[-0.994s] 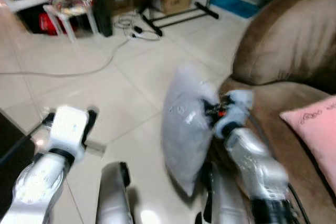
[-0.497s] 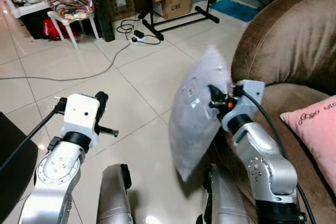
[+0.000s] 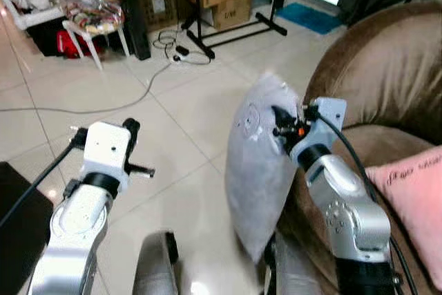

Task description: Move the pillow to the sofa from floor

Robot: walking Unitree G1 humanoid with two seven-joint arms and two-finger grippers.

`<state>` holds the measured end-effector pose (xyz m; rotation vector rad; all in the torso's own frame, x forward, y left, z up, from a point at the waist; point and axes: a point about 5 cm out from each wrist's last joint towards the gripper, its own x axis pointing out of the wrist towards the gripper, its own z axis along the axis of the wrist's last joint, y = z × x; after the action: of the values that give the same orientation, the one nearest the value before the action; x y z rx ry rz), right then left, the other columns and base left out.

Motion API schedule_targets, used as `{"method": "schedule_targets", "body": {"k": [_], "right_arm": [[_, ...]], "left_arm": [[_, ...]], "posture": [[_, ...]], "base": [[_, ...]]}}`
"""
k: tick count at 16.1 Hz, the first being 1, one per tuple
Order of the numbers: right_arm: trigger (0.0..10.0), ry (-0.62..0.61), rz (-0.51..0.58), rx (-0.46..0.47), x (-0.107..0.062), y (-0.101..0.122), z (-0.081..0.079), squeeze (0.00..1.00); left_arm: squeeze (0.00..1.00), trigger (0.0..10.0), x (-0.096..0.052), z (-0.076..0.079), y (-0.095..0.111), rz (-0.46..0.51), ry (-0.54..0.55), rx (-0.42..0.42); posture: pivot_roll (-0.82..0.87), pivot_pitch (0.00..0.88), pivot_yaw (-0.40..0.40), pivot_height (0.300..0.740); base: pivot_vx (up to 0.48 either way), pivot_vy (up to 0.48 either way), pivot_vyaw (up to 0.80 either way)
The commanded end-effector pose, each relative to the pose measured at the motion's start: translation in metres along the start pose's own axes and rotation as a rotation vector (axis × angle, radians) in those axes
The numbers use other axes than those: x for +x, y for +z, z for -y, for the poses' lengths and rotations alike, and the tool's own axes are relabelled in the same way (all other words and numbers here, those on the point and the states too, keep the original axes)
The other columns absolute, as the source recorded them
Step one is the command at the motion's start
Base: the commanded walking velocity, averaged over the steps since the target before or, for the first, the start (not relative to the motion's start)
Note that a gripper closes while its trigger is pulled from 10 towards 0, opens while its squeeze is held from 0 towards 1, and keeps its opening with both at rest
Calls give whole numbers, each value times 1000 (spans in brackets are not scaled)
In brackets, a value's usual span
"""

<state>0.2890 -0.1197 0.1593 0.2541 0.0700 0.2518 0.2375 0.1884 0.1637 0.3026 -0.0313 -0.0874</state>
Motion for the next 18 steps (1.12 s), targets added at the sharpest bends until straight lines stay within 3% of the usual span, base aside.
{"method": "schedule_targets", "body": {"k": [1,10,18], "right_arm": [[10000,36,70,-19,0,17,-8,0],[10000,44,78,-12,3,22,-10,0],[10000,25,70,-4,3,20,-7,0]], "left_arm": [[0,10000,1,-1,0,0,12,9],[0,10000,2,-1,-1,-4,16,22],[0,10000,3,0,-1,5,20,18]], "posture": [[-9,0,-15,651],[-4,0,-19,740],[-3,0,-26,740]], "base": [[0,0,0],[0,0,0],[0,0,0]]}}
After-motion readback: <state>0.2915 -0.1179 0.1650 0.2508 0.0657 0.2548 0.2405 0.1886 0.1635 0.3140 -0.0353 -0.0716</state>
